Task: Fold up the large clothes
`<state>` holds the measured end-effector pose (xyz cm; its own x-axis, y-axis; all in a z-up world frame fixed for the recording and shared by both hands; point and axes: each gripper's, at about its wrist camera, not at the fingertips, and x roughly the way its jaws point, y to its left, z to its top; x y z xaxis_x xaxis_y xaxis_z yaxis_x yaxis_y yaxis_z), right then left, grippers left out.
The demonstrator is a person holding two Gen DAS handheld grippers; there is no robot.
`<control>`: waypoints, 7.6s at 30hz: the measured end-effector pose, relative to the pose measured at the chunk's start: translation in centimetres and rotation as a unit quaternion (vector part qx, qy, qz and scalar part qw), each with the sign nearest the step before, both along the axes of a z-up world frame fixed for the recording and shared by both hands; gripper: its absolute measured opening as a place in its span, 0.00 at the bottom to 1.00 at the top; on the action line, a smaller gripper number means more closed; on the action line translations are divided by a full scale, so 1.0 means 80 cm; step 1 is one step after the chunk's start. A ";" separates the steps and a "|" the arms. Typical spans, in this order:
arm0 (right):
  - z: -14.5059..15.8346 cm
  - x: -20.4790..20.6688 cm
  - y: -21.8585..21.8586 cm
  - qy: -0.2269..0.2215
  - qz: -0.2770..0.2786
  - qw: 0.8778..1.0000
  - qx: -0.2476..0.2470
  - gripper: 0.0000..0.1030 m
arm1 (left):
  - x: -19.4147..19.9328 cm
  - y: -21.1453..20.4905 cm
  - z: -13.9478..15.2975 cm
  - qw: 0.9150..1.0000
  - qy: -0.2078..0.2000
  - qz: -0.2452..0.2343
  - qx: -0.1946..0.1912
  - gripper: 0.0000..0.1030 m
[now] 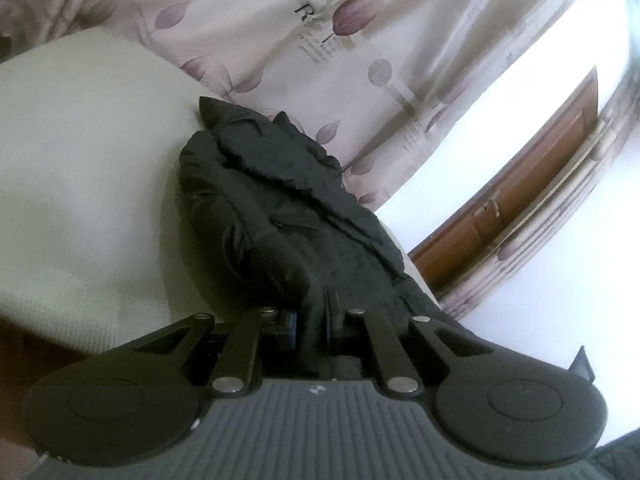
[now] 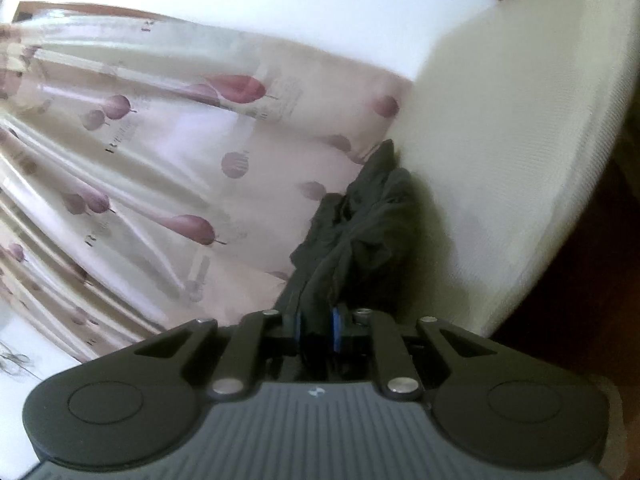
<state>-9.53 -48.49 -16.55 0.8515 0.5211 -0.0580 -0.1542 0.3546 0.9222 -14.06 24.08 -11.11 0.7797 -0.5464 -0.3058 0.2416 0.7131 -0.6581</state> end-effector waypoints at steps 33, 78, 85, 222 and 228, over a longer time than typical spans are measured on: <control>0.169 0.348 -0.027 -0.048 -0.089 0.993 -0.054 0.10 | 0.304 -0.020 0.126 0.985 -0.049 0.159 -0.032 0.11; 0.035 0.478 0.084 0.026 0.032 0.963 -0.265 0.17 | 0.411 -0.006 0.046 0.973 -0.026 0.227 0.027 0.38; 0.019 0.485 0.084 0.055 0.023 0.961 -0.271 0.30 | 0.377 -0.009 0.069 0.952 -0.099 0.287 0.030 1.00; 0.061 0.481 0.421 -0.042 0.157 0.856 -0.491 0.24 | 0.516 -0.041 -0.033 0.960 0.047 0.255 0.107 0.11; 0.058 0.483 0.418 -0.040 0.160 0.862 -0.479 0.24 | 0.517 -0.025 -0.019 0.975 0.053 0.198 0.086 0.24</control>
